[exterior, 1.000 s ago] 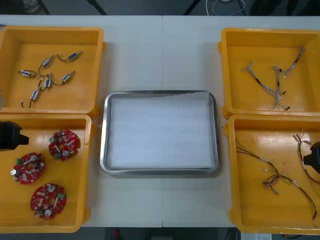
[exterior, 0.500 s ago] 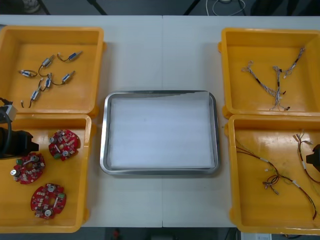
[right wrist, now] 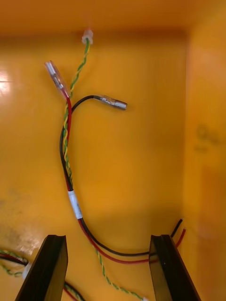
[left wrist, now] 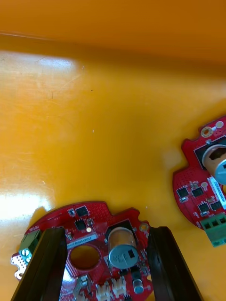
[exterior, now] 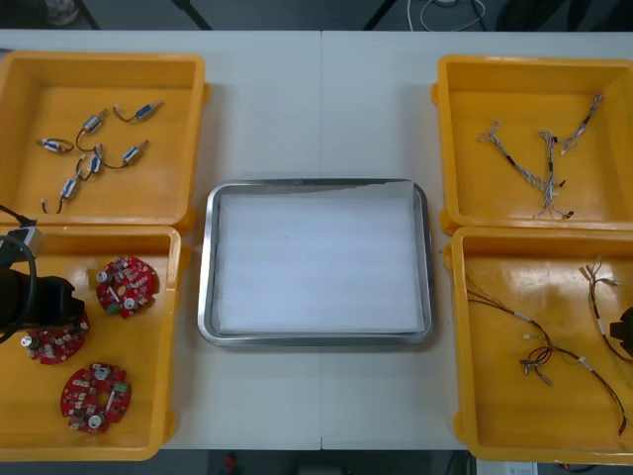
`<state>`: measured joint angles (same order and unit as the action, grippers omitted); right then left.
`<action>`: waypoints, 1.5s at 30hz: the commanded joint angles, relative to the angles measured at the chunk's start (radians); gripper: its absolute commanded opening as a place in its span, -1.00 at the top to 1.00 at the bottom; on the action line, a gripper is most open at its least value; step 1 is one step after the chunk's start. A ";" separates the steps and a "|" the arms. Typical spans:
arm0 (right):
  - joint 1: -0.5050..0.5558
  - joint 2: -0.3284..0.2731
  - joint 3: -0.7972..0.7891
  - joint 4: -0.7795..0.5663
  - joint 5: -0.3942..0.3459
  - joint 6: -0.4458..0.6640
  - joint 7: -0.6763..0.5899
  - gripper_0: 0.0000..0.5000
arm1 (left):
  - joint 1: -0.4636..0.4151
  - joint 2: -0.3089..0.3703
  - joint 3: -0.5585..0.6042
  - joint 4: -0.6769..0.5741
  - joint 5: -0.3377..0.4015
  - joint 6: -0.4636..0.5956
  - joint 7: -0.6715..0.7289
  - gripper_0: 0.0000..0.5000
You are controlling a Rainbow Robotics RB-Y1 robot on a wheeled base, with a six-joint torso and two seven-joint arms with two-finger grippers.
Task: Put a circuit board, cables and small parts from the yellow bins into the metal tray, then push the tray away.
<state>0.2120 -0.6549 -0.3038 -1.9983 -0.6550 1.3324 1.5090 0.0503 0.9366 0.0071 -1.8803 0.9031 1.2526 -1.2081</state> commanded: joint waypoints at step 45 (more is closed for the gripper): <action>-0.040 -0.005 -0.044 -0.031 -0.054 0.129 0.025 1.00 | -0.109 0.021 0.218 -0.284 0.013 0.476 0.073 1.00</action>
<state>0.1889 -0.6547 -0.2757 -1.9539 -0.6966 1.4065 1.5090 0.0114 0.9367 0.2079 -2.1024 0.9009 1.6707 -1.2075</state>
